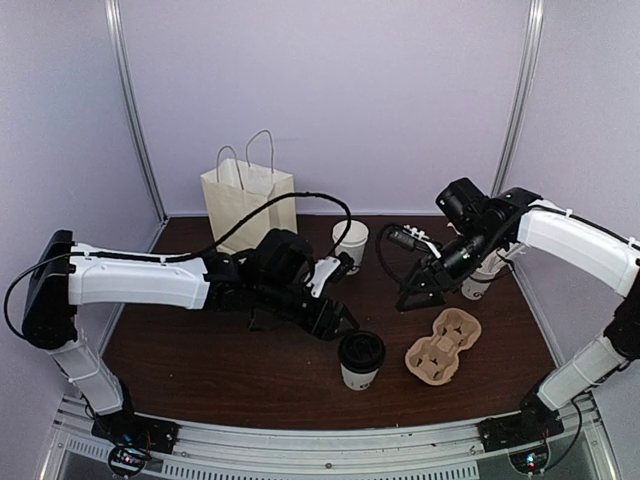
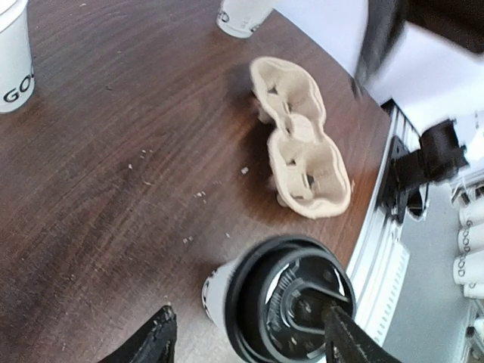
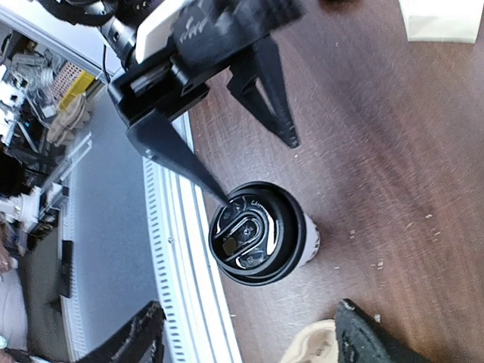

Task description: Pack the takeout coffee

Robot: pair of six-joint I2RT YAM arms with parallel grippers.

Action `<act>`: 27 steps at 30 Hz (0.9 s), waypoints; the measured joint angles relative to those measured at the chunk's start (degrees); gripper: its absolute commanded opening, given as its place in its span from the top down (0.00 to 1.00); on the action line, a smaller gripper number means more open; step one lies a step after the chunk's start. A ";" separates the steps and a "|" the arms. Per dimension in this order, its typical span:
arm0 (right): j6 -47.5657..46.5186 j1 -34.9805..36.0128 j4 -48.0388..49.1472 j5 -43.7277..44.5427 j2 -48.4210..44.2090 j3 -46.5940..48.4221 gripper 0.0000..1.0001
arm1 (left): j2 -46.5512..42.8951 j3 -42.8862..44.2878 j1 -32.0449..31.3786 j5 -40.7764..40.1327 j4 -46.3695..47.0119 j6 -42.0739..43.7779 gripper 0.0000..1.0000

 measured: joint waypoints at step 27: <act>-14.64 -19.15 3.26 -8.15 -24.48 -17.22 0.02 | 9.33 16.57 -8.26 -3.39 -19.34 30.71 0.21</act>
